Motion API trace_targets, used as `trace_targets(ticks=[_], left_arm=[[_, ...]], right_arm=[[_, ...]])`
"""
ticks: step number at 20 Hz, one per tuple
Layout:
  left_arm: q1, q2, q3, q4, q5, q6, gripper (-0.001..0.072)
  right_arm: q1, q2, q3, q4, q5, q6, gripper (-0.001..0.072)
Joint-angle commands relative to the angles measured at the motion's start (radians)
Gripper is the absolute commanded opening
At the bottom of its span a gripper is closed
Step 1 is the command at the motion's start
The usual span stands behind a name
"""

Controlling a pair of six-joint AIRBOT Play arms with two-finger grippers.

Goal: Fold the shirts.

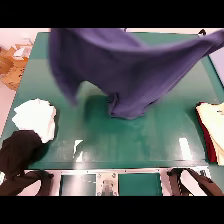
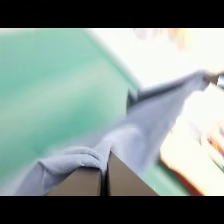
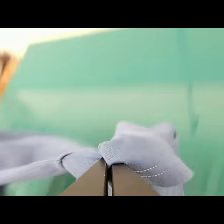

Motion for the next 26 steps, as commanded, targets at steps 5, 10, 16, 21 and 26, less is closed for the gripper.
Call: trace_targets(ticks=[5,10,16,21,26], left_arm=[[0.000,0.167,0.174,0.031,0.043,-0.016,0.0020],[0.000,0.155,0.049,0.162,0.003,-0.067,0.0020],[0.000,0.044,-0.271,0.196,0.057,-0.052,0.0021],[0.000,-0.212,-0.466,0.189,0.224,-0.005,0.0021],[0.000,-0.523,-0.472,0.012,0.436,0.085,0.0021]], right_arm=[[-0.042,0.196,0.267,-0.050,-0.195,0.134,0.0016],[-0.041,0.116,0.267,-0.045,-0.187,0.148,0.0017],[0.024,-0.191,0.267,-0.011,-0.159,0.109,0.0017],[0.185,-0.549,0.267,-0.019,-0.174,0.020,0.0017],[0.234,-0.890,0.267,-0.019,-0.191,0.019,0.0017]])
